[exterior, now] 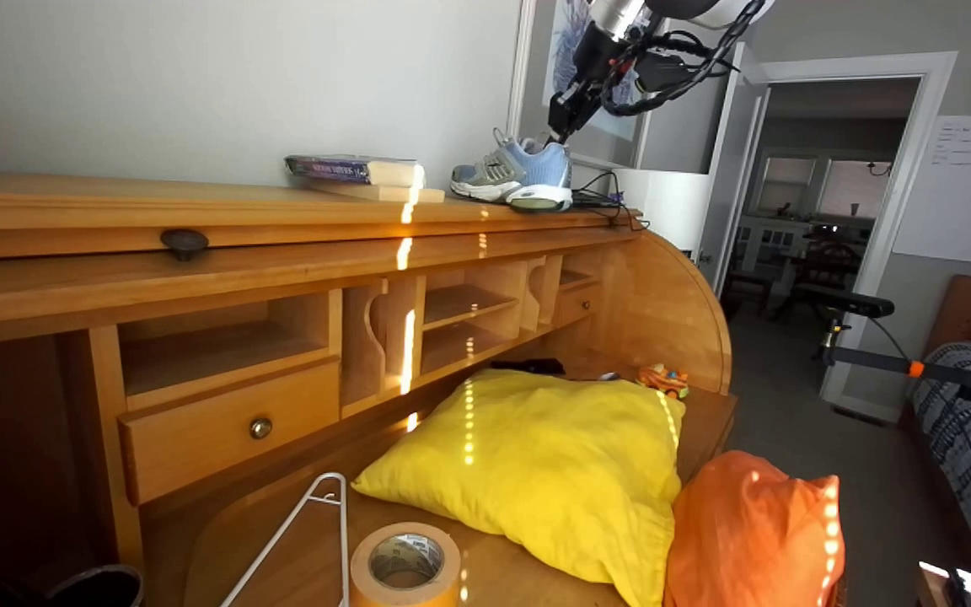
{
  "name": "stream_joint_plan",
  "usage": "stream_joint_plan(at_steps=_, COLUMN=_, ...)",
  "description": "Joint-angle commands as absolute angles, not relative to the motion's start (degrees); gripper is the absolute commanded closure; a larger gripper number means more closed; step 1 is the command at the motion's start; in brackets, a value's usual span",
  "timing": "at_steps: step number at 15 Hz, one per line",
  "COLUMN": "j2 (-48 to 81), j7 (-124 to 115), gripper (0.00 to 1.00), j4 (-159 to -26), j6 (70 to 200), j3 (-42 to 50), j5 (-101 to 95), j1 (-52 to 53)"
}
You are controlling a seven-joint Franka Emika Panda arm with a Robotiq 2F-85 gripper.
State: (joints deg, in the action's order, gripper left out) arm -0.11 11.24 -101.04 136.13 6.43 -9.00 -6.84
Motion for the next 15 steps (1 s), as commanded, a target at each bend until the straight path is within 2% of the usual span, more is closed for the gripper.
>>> stream_joint_plan(at_steps=1, j2=-3.8, j7=9.9, gripper=1.00, j4=-105.6, j6=131.8, j3=5.8, j5=-11.9, j1=-6.2)
stream_joint_plan(at_steps=8, j2=-9.2, j7=10.5, gripper=1.00, j4=-109.2, j6=115.7, j3=3.7, j5=-19.1, j1=-5.1)
stream_joint_plan(at_steps=12, j2=-13.3, j7=14.2, gripper=1.00, j4=-109.0, j6=101.7, j3=2.2, j5=-16.8, j1=-3.3)
stream_joint_plan(at_steps=15, j2=-15.4, j7=14.0, gripper=1.00, j4=-108.2, j6=96.8, j3=1.4, j5=-17.5, j1=-2.2)
